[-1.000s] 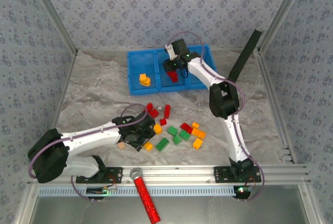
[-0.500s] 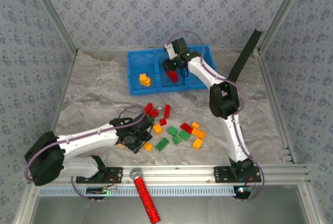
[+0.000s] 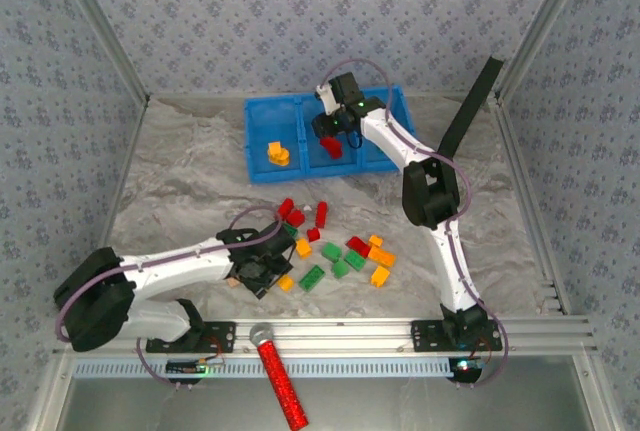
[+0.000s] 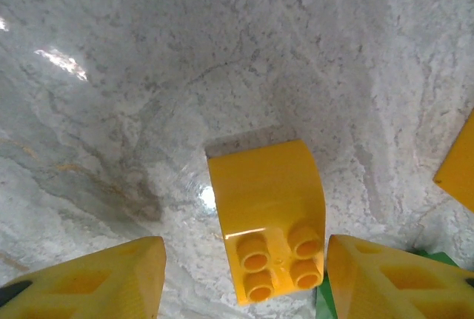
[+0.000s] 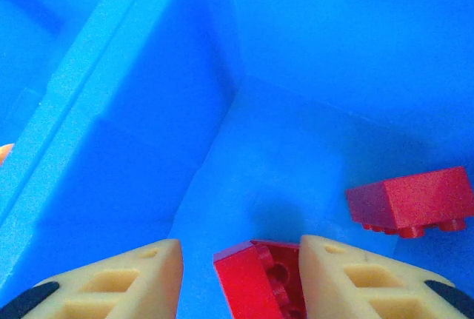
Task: Sort the legos into containers by color
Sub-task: Pick up the lego from the middle-left of the table, then place the lego in the container.
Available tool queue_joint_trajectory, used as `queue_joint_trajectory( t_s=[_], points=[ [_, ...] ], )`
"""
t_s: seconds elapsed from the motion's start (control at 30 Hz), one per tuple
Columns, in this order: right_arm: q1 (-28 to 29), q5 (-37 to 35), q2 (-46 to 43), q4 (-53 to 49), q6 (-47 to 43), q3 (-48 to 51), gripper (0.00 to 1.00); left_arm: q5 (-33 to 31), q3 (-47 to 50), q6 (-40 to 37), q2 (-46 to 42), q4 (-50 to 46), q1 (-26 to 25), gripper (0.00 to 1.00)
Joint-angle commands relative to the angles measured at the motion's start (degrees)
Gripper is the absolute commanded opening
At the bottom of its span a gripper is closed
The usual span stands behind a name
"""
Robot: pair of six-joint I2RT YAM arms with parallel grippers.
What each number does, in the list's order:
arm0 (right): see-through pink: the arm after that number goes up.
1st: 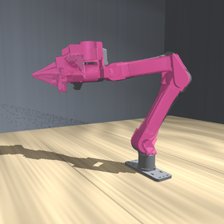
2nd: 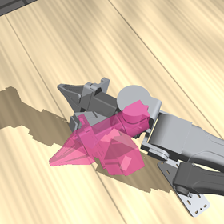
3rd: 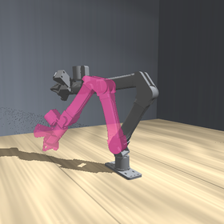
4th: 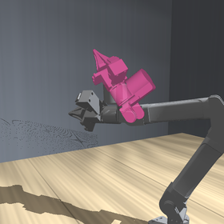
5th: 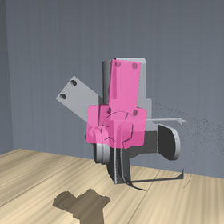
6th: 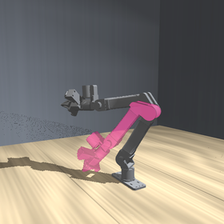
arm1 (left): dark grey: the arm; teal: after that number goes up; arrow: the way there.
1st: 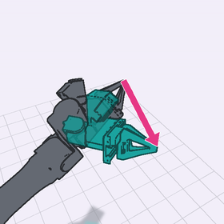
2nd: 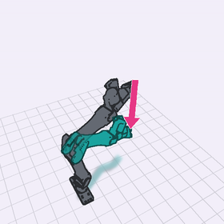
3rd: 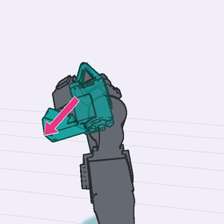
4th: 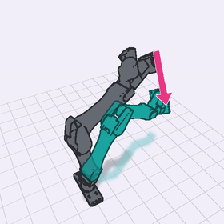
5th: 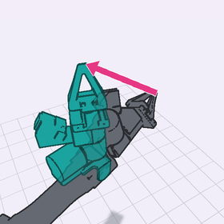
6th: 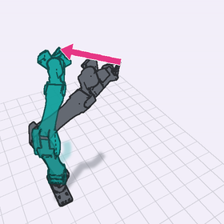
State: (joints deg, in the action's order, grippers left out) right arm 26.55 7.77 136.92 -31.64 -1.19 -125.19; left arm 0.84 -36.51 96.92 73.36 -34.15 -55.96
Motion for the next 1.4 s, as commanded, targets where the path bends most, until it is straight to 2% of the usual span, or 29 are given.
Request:
queue_joint_trajectory(
  t_s=[0.0,0.17,0.4,0.53,0.63,0.77,0.9,1.1,1.2,1.37],
  points=[
    [0.3,-0.4,-1.6,-2.0,-1.6,-1.6,0.47,0.4,-0.9,0.1,1.6,2.0,-0.3,0.60],
    [0.4,-1.0,-2.3,-2.1,-2.3,-0.5,0.47,1.2,-1.0,-0.6,4.5,4.1,-0.3,0.59],
    [0.3,-1.7,-3.5,-2.3,-2.8,0.9,0.47,2.2,-1.6,-1.8,6.4,3.8,-0.2,0.41],
    [-2.1,5.0,-5.7,-7.6,1.3,1.9,0.48,1.8,-1.4,-2.3,5.8,3.9,0.4,0.31],
    [-4.8,9.2,-13.2,-5.5,6.5,12.4,0.48,0.6,-2.2,-4.5,3.9,2.9,2.5,0.26],
    [-5.4,6.7,-24.8,-3.1,8.1,27.1,0.50,-1.8,-6.2,-12.9,1.0,-1.9,8.5,0.23],
    [-4.4,8.3,-35.0,-4.4,9.3,37.9,0.53,-2.7,-13.4,-24.0,0.7,-4.0,17.2,0.23],
    [-0.3,5.6,-45.0,-6.2,10.8,47.3,0.54,-3.7,-25.6,-36.2,4.6,-1.7,26.9,0.22],
    [2.0,3.6,-49.4,-7.4,13.1,51.7,0.54,-6.0,-33.7,-41.0,8.7,-0.6,29.0,0.22],
    [6.8,2.5,-58.1,-8.3,18.7,62.4,0.54,-10.8,-47.6,-48.9,19.1,-0.4,29.7,0.23]
  ],
)
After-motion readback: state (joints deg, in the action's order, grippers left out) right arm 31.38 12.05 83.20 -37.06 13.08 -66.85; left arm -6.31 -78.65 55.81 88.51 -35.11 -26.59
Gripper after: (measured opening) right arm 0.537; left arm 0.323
